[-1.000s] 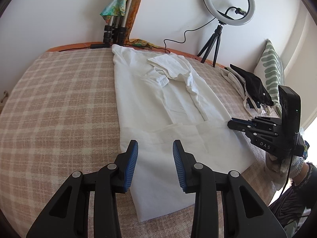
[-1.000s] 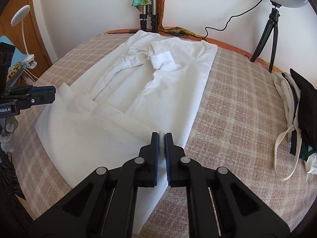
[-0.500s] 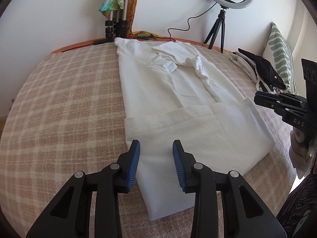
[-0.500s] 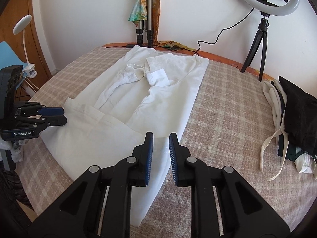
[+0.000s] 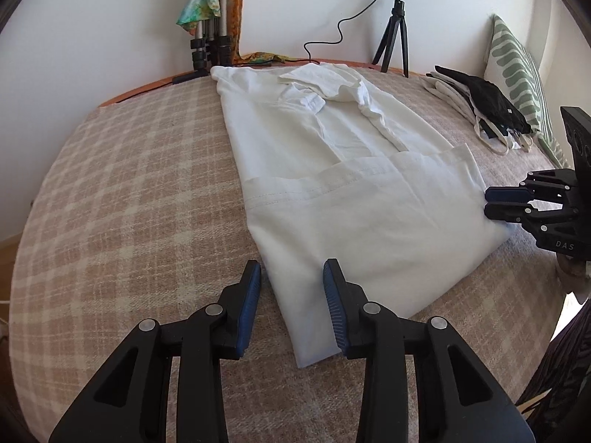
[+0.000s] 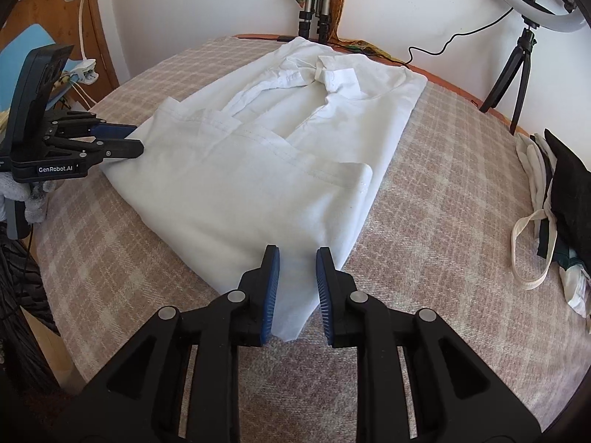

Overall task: Fold small clothes
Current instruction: 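Move both tools to the collar end of the folded white shirt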

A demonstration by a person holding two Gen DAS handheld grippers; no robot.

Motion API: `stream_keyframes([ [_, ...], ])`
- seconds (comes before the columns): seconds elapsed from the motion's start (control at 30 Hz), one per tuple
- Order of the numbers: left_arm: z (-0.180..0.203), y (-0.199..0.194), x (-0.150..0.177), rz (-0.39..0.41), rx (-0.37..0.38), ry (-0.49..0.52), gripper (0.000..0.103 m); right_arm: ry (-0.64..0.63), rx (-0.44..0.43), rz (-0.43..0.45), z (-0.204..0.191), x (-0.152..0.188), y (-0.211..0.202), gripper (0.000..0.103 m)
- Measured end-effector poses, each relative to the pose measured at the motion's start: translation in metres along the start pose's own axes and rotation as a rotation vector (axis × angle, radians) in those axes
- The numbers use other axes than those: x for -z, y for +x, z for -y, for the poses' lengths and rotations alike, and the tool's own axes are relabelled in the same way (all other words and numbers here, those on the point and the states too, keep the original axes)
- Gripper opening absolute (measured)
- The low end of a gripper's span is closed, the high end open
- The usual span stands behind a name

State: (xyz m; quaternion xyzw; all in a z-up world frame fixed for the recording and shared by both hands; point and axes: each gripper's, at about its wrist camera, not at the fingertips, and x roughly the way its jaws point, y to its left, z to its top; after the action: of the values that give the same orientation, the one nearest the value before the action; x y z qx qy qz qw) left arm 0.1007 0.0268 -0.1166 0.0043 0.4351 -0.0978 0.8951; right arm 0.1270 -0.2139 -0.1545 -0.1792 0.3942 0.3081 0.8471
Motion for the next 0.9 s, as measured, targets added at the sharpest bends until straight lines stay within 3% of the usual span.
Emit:
stream_keyframes([
  [0.07, -0.007, 0.0, 0.001, 0.001, 0.022, -0.024, 0.035, 0.018, 0.029, 0.002, 0.008, 0.002, -0.001, 0.042],
  [0.23, -0.007, -0.005, -0.007, -0.006, -0.013, -0.016, 0.035, 0.119, 0.026, 0.023, 0.029, -0.001, -0.015, 0.042],
  [0.33, -0.024, -0.014, -0.028, 0.033, 0.062, -0.13, 0.034, 0.171, 0.004, 0.065, 0.041, -0.012, -0.026, 0.045],
  [0.5, -0.036, -0.015, -0.074, 0.055, 0.072, -0.092, 0.034, 0.268, -0.029, 0.105, 0.069, -0.038, -0.023, 0.047],
  [0.9, -0.102, 0.063, -0.17, -0.001, 0.164, -0.21, 0.034, 0.344, -0.144, 0.031, 0.147, -0.134, 0.047, 0.047],
])
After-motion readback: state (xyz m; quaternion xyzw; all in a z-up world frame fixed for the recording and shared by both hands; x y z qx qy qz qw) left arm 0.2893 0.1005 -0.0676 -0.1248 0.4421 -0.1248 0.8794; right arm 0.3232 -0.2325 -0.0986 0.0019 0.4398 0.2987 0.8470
